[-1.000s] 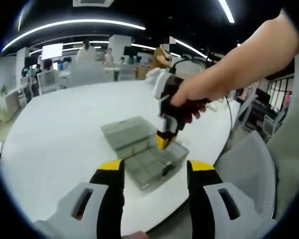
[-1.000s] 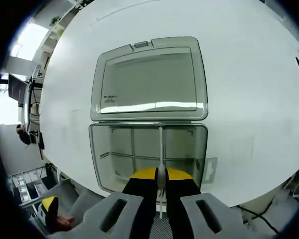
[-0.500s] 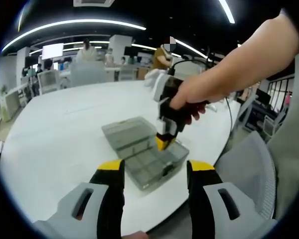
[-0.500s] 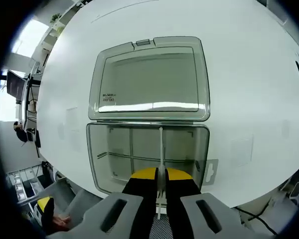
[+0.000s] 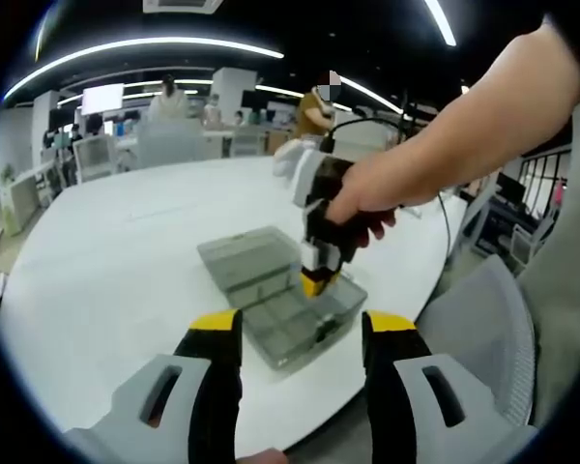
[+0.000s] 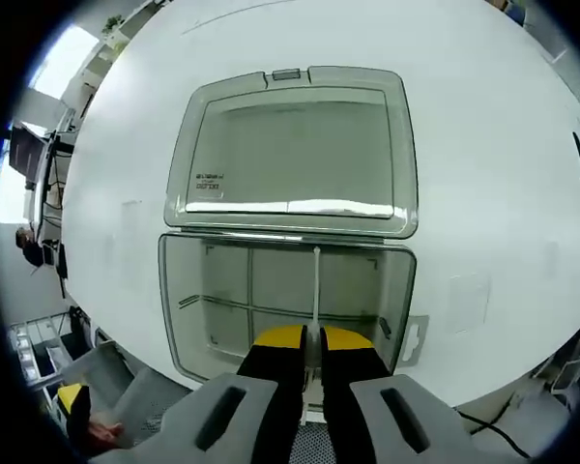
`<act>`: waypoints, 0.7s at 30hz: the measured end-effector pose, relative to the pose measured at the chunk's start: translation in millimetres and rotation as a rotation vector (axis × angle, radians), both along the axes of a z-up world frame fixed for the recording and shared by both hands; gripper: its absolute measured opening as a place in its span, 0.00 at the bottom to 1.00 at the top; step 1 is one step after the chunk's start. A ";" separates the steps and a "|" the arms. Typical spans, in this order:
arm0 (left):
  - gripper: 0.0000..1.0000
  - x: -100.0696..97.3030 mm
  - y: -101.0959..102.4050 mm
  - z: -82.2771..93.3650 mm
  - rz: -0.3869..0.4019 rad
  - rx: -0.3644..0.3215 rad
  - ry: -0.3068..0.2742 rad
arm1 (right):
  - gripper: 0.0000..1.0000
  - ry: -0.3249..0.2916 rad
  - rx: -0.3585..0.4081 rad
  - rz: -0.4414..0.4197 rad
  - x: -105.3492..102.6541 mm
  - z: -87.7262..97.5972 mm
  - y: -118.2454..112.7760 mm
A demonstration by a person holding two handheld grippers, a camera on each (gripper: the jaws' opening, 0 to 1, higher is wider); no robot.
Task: Insert the divider into the dual guide fixture by aligning both edges with the guide slots and pushing it downward to the bottom, including one-sided entry, uneven engagement, binding, and posture correction.
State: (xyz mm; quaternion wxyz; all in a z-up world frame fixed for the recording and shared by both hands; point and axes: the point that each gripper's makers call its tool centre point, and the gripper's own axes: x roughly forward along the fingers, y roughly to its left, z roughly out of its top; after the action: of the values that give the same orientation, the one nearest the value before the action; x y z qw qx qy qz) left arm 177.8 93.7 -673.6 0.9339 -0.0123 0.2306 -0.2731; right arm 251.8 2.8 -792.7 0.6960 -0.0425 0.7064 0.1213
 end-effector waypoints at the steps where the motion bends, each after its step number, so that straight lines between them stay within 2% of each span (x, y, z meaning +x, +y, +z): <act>1: 0.48 0.0 0.1 -0.1 0.000 0.001 0.000 | 0.00 -0.001 -0.001 0.002 0.1 -1.2 0.1; 21: 0.48 -0.3 1.6 -3.2 0.000 0.004 0.007 | 0.00 -0.013 -0.014 0.017 -2.4 -8.7 0.7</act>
State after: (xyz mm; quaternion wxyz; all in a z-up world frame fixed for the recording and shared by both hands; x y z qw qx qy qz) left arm 177.5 95.3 -676.8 0.9331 -0.0114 0.2346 -0.2725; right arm 249.4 3.4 -801.4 0.6994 -0.0541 0.7022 0.1220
